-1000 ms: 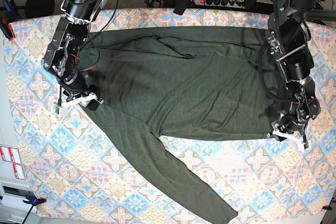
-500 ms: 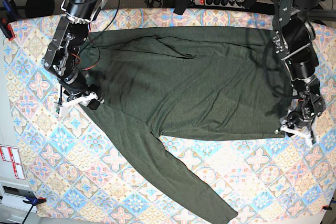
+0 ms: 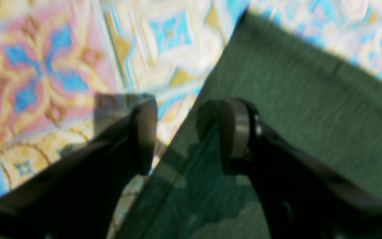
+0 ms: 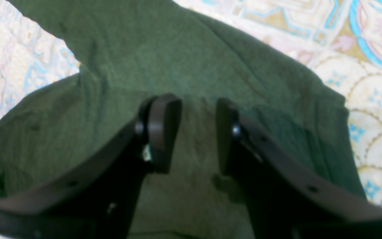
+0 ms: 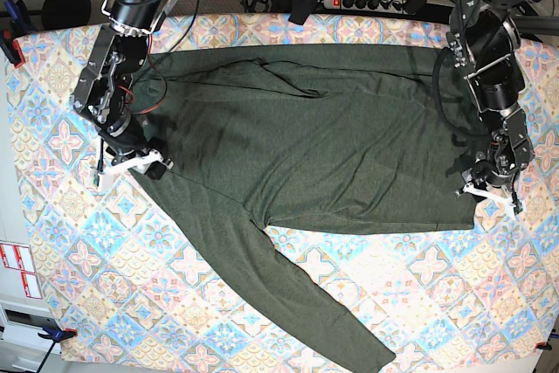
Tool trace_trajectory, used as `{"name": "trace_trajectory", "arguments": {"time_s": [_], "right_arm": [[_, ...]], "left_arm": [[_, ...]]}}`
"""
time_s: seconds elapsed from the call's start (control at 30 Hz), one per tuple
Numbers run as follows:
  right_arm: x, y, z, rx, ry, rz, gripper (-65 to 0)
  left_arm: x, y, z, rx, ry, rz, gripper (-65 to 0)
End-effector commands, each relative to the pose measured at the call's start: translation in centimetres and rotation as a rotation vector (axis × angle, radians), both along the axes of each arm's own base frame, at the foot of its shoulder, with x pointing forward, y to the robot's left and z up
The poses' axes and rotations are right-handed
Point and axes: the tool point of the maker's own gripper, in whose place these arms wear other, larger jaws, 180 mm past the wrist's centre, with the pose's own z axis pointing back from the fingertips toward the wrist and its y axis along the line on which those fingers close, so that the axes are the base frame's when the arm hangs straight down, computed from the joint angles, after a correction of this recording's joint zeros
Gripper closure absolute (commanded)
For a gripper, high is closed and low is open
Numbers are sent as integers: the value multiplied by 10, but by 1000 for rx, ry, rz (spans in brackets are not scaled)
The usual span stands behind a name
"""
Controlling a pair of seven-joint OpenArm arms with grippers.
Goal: Fold the T-shirt properly
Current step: 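Grasp the shirt's side edges near the hem with both grippers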
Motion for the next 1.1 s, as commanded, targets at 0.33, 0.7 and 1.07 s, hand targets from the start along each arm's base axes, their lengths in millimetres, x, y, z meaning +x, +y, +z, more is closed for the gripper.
{"name": "trace_trajectory", "arguments": {"time_s": [0.33,0.7,1.07], "right_arm": [[16,3,25,-18,-84,24,-214],[6,8,23,-30,-74,45,-214],[7,8,22,-28,-73,45,-214]], "left_arm": [[20,-20,9,-22,-62,-14,-306],[23,-59,-7,-89,-52,-49,-277],[17,-48,-6,-73,-50,-36,0]]}}
